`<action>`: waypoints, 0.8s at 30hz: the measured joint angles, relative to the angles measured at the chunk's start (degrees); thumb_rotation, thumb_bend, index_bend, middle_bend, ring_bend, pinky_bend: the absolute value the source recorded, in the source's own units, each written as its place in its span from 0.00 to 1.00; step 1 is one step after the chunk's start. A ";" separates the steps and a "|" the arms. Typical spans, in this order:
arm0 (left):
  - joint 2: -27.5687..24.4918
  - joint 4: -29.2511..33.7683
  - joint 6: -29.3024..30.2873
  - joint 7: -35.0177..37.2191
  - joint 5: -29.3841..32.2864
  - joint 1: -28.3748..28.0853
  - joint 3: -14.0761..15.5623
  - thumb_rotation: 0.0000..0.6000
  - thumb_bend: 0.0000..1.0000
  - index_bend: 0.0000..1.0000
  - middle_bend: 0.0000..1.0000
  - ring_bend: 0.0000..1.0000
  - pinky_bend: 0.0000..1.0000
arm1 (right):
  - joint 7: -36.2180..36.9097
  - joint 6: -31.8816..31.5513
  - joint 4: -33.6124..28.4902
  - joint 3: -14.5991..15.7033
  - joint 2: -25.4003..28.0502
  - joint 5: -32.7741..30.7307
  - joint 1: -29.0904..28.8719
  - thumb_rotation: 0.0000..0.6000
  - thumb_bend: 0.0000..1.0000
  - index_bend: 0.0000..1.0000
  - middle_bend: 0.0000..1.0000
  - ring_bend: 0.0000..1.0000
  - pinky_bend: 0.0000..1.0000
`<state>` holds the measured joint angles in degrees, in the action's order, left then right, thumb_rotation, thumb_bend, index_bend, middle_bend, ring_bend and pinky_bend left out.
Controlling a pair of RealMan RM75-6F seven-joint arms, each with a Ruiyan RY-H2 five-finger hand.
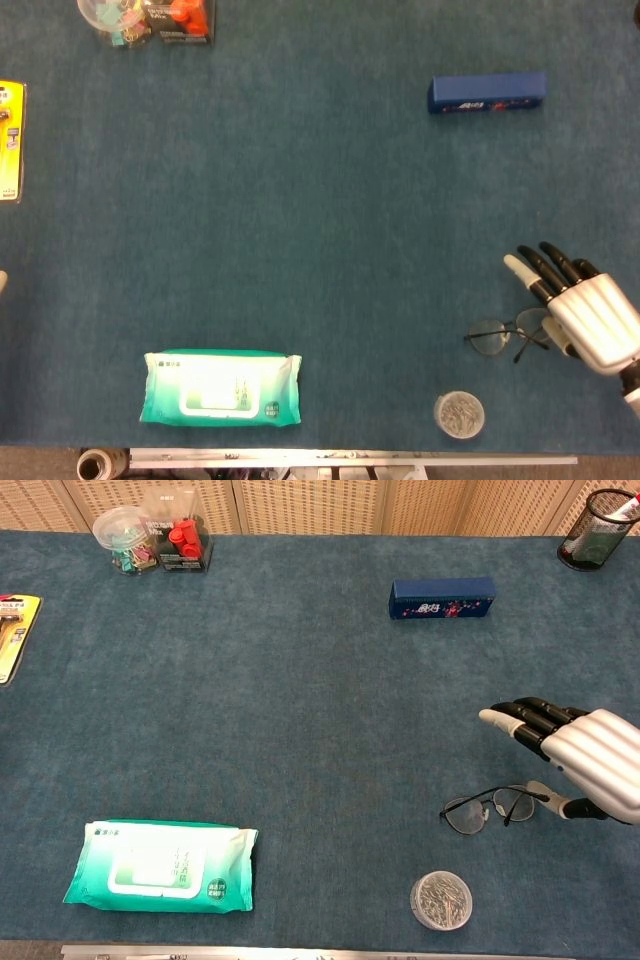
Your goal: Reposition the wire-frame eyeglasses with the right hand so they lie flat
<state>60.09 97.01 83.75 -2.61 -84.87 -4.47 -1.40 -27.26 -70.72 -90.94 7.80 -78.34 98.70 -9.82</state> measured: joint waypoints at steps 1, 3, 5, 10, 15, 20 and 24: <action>-0.01 0.02 0.01 0.01 -0.04 0.01 0.02 1.00 0.19 0.56 0.51 0.36 0.44 | 0.04 0.06 0.12 0.01 -0.11 -0.03 -0.03 1.00 0.35 0.00 0.10 0.09 0.34; -0.04 0.07 0.03 0.00 -0.09 0.01 0.04 1.00 0.19 0.56 0.51 0.36 0.44 | 0.10 0.20 0.40 0.03 -0.39 -0.09 -0.12 1.00 0.35 0.00 0.10 0.09 0.34; -0.06 0.10 0.06 0.02 -0.11 0.03 0.04 1.00 0.19 0.56 0.51 0.36 0.44 | 0.11 0.30 0.62 0.04 -0.60 -0.14 -0.18 1.00 0.35 0.00 0.10 0.09 0.34; -0.13 0.15 0.23 0.14 -0.23 0.10 0.06 1.00 0.19 0.56 0.51 0.36 0.44 | 0.03 0.69 1.11 0.06 -1.12 -0.38 -0.34 1.00 0.35 0.00 0.10 0.09 0.34; -0.21 0.24 0.31 0.30 -0.25 0.13 0.04 1.00 0.19 0.56 0.51 0.36 0.44 | -0.21 1.56 1.81 0.04 -1.82 -0.99 -0.63 1.00 0.35 0.00 0.10 0.09 0.34; -0.28 0.26 0.39 0.48 -0.26 0.17 0.02 1.00 0.19 0.56 0.51 0.36 0.44 | -0.62 2.21 2.36 0.03 -2.30 -1.69 -0.79 1.00 0.35 0.00 0.10 0.09 0.34; -0.35 0.31 0.38 0.50 -0.30 0.18 0.04 1.00 0.19 0.56 0.51 0.36 0.44 | -0.91 2.68 2.76 0.03 -2.59 -2.26 -0.89 1.00 0.35 0.00 0.10 0.09 0.34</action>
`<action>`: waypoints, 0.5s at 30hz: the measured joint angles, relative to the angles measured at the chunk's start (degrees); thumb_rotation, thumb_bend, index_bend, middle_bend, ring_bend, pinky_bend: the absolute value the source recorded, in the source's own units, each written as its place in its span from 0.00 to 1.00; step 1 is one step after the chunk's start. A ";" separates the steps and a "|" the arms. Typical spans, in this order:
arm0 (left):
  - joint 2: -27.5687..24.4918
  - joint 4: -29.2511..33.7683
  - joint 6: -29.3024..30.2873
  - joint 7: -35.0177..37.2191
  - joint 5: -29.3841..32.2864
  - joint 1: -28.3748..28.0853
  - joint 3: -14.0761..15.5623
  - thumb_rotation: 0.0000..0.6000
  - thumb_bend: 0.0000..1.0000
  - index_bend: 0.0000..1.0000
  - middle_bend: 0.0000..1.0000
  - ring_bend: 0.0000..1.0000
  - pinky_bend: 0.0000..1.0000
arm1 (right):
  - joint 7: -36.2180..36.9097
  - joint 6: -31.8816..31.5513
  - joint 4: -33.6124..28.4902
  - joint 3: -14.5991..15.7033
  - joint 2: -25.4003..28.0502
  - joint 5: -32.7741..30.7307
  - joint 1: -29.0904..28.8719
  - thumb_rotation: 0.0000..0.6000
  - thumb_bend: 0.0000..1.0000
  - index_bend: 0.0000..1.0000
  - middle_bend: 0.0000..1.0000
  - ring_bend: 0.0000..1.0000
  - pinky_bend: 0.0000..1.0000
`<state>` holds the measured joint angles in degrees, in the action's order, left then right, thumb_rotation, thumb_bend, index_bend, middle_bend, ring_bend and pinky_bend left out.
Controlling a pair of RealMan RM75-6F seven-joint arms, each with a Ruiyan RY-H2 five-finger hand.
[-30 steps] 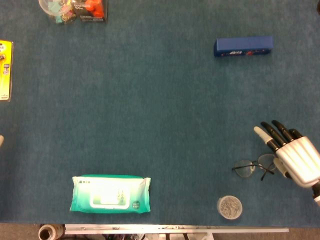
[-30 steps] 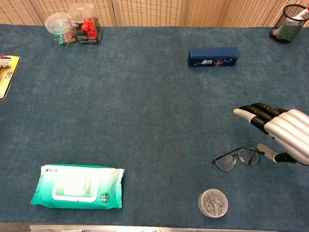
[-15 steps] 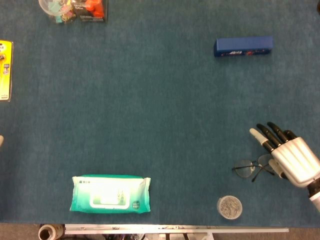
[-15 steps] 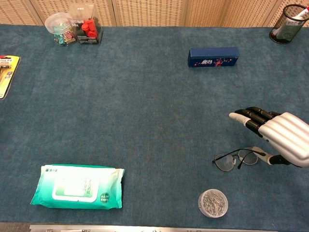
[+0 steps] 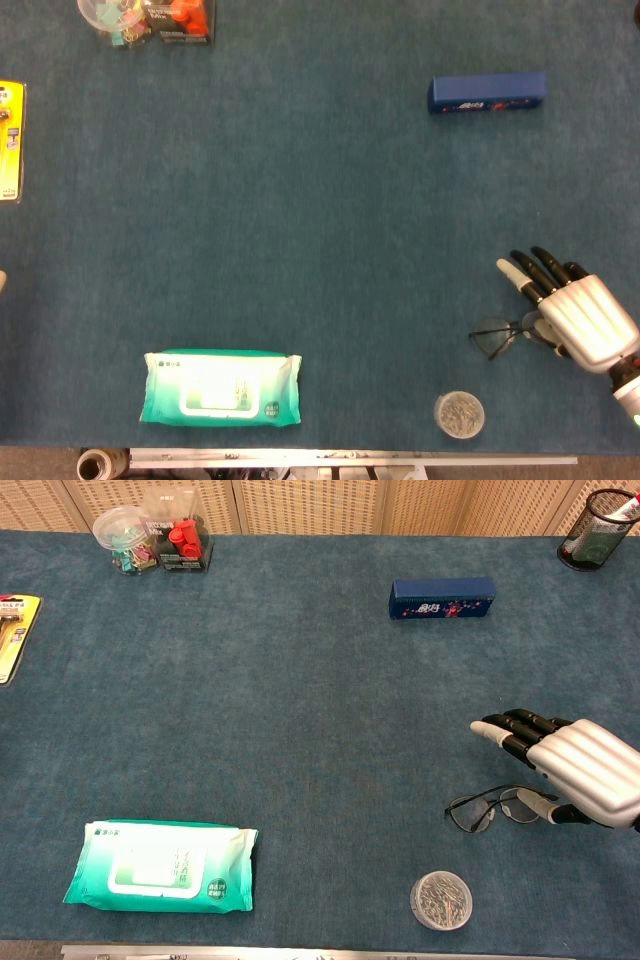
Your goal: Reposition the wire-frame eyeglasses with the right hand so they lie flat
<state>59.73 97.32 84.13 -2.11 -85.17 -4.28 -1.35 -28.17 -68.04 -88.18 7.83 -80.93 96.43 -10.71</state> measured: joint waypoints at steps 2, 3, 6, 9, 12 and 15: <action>0.00 0.00 -0.05 -0.04 0.01 -0.01 0.01 1.00 0.19 0.56 0.51 0.36 0.44 | -0.09 0.22 0.19 0.00 -0.13 -0.31 -0.05 1.00 0.35 0.00 0.10 0.09 0.34; -0.01 0.00 -0.06 -0.03 0.03 -0.02 0.01 1.00 0.19 0.56 0.51 0.36 0.44 | -0.12 0.31 0.27 0.00 -0.19 -0.43 -0.07 1.00 0.35 0.00 0.10 0.09 0.34; 0.01 0.00 -0.11 -0.11 0.10 -0.02 0.01 1.00 0.19 0.56 0.51 0.36 0.44 | -0.14 0.35 0.36 0.03 -0.25 -0.58 -0.14 1.00 0.35 0.00 0.10 0.09 0.34; 0.04 -0.07 -0.18 -0.14 0.11 -0.05 0.00 1.00 0.19 0.56 0.51 0.36 0.44 | 0.39 -0.10 -0.16 0.09 0.15 -0.35 -0.16 1.00 0.35 0.00 0.10 0.09 0.34; 0.07 -0.11 -0.31 -0.14 0.18 -0.08 0.01 1.00 0.19 0.56 0.51 0.36 0.44 | 1.05 -1.28 -1.37 0.17 1.23 0.29 -0.09 1.00 0.35 0.00 0.10 0.09 0.34; 0.14 -0.19 -0.44 -0.29 0.27 -0.15 -0.01 1.00 0.19 0.56 0.51 0.36 0.44 | 1.46 -3.42 -3.27 0.14 2.92 1.30 0.16 1.00 0.35 0.00 0.10 0.09 0.34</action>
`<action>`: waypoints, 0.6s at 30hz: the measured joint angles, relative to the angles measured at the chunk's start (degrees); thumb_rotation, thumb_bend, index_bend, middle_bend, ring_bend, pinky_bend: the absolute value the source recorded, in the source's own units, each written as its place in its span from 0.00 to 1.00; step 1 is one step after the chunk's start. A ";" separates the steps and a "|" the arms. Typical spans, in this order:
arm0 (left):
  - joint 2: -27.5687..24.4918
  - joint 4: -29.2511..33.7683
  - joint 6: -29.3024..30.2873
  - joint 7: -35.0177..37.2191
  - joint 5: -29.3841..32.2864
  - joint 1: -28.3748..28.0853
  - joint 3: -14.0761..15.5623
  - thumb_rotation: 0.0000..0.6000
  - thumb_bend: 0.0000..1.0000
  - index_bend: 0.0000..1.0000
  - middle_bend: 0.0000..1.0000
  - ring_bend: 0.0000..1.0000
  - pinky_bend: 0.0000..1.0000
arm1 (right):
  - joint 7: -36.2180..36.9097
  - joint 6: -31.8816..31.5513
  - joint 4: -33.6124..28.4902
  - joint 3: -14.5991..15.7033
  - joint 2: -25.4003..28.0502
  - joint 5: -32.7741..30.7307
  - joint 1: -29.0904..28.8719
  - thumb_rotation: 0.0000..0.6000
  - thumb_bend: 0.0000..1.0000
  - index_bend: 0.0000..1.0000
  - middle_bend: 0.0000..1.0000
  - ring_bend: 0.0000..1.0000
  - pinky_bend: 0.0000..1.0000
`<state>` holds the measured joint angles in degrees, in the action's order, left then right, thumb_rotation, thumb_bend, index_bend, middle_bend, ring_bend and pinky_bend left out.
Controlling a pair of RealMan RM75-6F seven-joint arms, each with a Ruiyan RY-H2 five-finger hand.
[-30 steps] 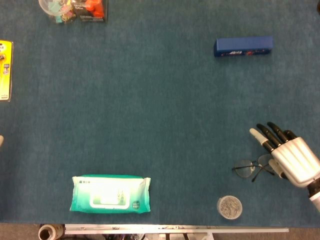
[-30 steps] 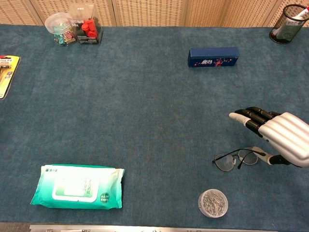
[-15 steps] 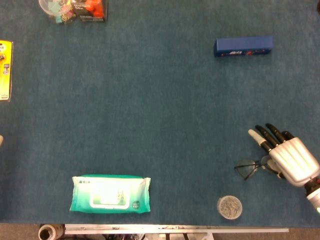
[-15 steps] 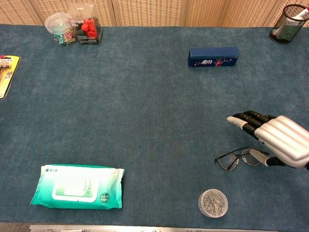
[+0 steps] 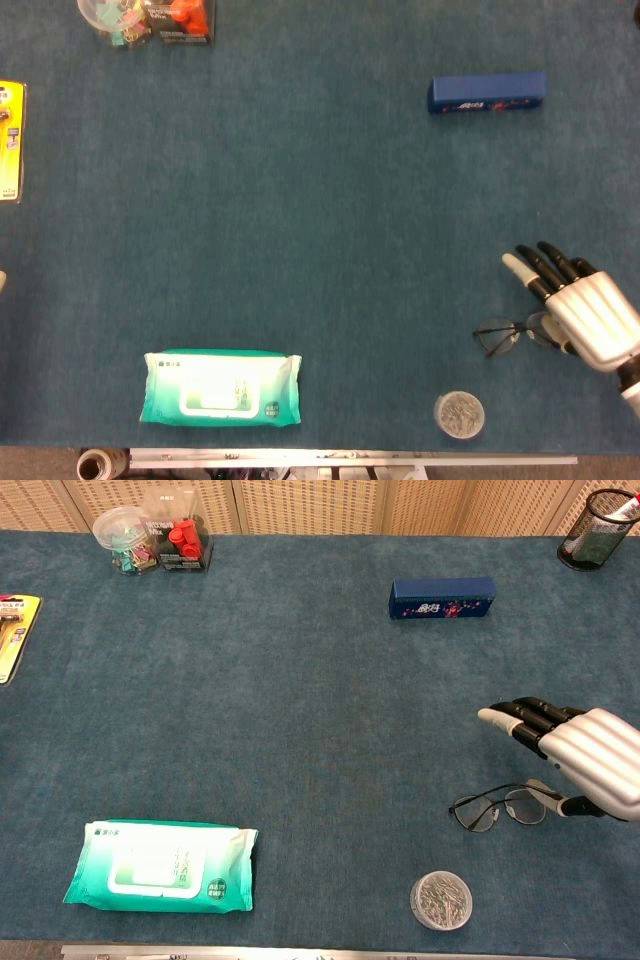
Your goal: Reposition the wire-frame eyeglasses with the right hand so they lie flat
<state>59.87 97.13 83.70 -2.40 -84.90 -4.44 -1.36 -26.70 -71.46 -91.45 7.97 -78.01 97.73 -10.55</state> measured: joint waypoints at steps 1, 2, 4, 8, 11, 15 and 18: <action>0.02 -0.01 0.00 -0.04 0.00 0.00 0.00 1.00 0.19 0.56 0.51 0.36 0.44 | 0.11 -0.77 -0.67 -0.02 0.58 0.36 0.10 1.00 0.35 0.00 0.10 0.09 0.34; 0.05 -0.01 0.03 -0.10 -0.04 0.00 0.01 1.00 0.19 0.56 0.51 0.36 0.44 | 0.24 -1.82 -1.57 -0.07 1.37 0.89 0.26 1.00 0.35 0.00 0.10 0.09 0.34; 0.08 0.03 0.07 -0.19 -0.10 0.01 0.03 1.00 0.19 0.56 0.51 0.36 0.44 | 0.34 -3.46 -3.00 -0.16 2.60 1.82 0.52 1.00 0.35 0.00 0.10 0.09 0.34; 0.16 0.09 0.14 -0.34 -0.20 0.03 0.07 1.00 0.19 0.56 0.51 0.36 0.44 | 0.37 -6.78 -6.11 -0.40 5.21 4.19 1.13 1.00 0.35 0.00 0.10 0.09 0.34; 0.16 0.05 0.15 -0.28 -0.14 0.03 0.03 1.00 0.19 0.56 0.51 0.36 0.44 | 0.30 -8.34 -7.72 -0.53 6.41 5.75 1.48 1.00 0.35 0.00 0.10 0.09 0.34; 0.08 0.07 0.24 -0.10 -0.17 0.07 0.01 1.00 0.19 0.56 0.51 0.36 0.44 | 0.36 -8.88 -8.89 -0.43 6.87 7.49 1.60 1.00 0.35 0.00 0.11 0.09 0.34; 0.02 0.13 0.39 0.02 -0.24 0.12 0.01 1.00 0.19 0.56 0.51 0.36 0.44 | 0.09 -8.28 -9.40 -0.21 6.74 8.44 1.41 1.00 0.35 0.00 0.11 0.09 0.34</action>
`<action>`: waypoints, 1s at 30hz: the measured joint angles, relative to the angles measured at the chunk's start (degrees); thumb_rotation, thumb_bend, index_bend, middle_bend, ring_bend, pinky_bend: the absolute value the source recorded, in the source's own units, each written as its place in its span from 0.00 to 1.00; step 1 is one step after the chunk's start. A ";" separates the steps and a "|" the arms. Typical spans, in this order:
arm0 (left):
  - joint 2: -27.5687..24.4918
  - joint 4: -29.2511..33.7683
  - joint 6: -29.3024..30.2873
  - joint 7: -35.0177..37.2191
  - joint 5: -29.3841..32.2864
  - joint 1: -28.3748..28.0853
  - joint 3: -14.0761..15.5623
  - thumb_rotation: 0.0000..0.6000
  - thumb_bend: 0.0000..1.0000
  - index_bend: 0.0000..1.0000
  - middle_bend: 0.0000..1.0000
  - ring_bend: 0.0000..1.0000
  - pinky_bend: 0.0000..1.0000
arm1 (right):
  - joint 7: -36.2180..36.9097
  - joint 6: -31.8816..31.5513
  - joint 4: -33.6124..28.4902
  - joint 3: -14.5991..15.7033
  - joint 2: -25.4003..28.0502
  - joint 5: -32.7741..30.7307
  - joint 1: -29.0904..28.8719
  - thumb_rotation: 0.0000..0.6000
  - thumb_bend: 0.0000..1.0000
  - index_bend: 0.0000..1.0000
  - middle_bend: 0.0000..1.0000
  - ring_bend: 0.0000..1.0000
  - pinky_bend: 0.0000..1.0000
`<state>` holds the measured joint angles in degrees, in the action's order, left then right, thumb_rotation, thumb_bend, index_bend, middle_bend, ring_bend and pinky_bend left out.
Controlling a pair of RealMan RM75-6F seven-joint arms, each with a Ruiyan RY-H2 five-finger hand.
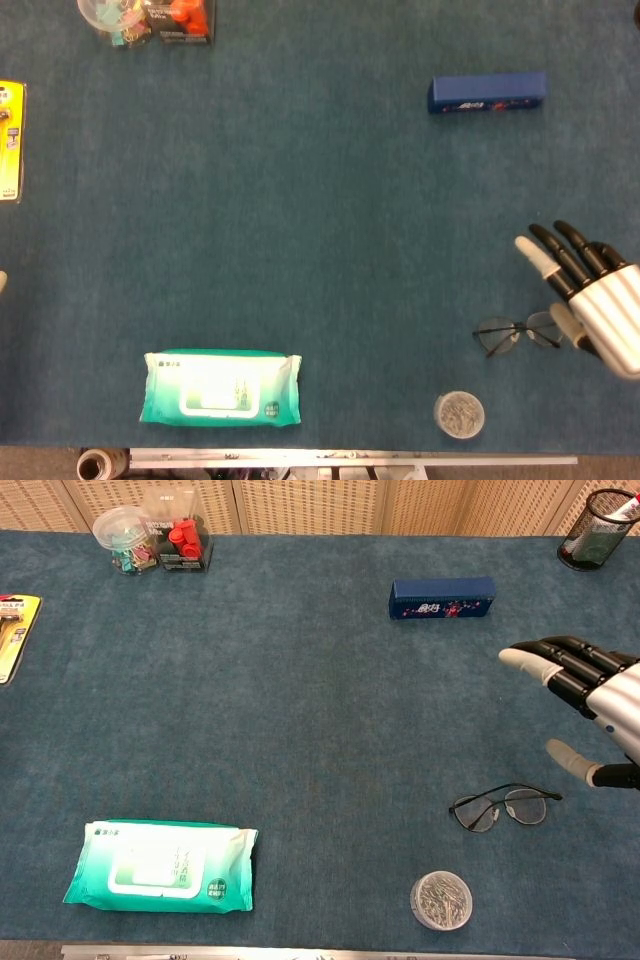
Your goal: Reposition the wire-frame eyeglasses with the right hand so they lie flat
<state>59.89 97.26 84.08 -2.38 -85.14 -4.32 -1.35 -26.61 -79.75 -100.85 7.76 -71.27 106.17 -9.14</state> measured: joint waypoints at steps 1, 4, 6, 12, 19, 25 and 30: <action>-0.02 0.00 0.01 0.04 0.00 0.00 -0.01 1.00 0.19 0.56 0.51 0.36 0.44 | -0.15 0.39 -0.10 0.07 -0.13 0.17 -0.09 1.00 0.35 0.00 0.11 0.09 0.34; -0.09 0.02 -0.01 0.16 0.01 0.01 -0.01 1.00 0.19 0.56 0.51 0.36 0.44 | -0.71 1.86 -0.36 0.25 -0.85 0.61 -0.48 1.00 0.35 0.00 0.11 0.09 0.34; -0.15 0.04 0.05 0.31 -0.05 0.03 0.00 1.00 0.19 0.56 0.51 0.36 0.44 | -1.09 2.91 -0.51 0.28 -1.56 0.80 -0.82 1.00 0.35 0.00 0.11 0.09 0.34; -0.39 0.12 0.28 0.67 -0.19 0.13 -0.01 1.00 0.19 0.56 0.51 0.36 0.44 | -2.23 5.64 -0.73 0.14 -3.13 0.73 -1.73 1.00 0.35 0.00 0.11 0.09 0.34; -0.67 0.27 0.58 0.98 -0.43 0.28 0.03 1.00 0.19 0.56 0.51 0.36 0.44 | -3.42 7.57 -0.15 -0.28 -4.25 -1.17 -2.02 1.00 0.35 0.00 0.11 0.09 0.34; -0.62 0.27 0.51 0.75 -0.40 0.27 0.04 1.00 0.19 0.56 0.51 0.36 0.44 | -3.71 8.10 1.24 -0.44 -4.53 -2.92 -1.75 1.00 0.35 0.00 0.11 0.09 0.34; -0.57 0.27 0.35 0.43 -0.44 0.22 0.13 1.00 0.19 0.56 0.51 0.36 0.44 | -3.75 8.33 2.53 -0.47 -4.60 -4.43 -1.36 1.00 0.35 0.00 0.11 0.09 0.34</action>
<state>59.32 97.54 84.43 -1.95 -85.58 -4.09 -1.23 -30.36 -71.41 -98.32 7.29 -75.87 101.74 -10.50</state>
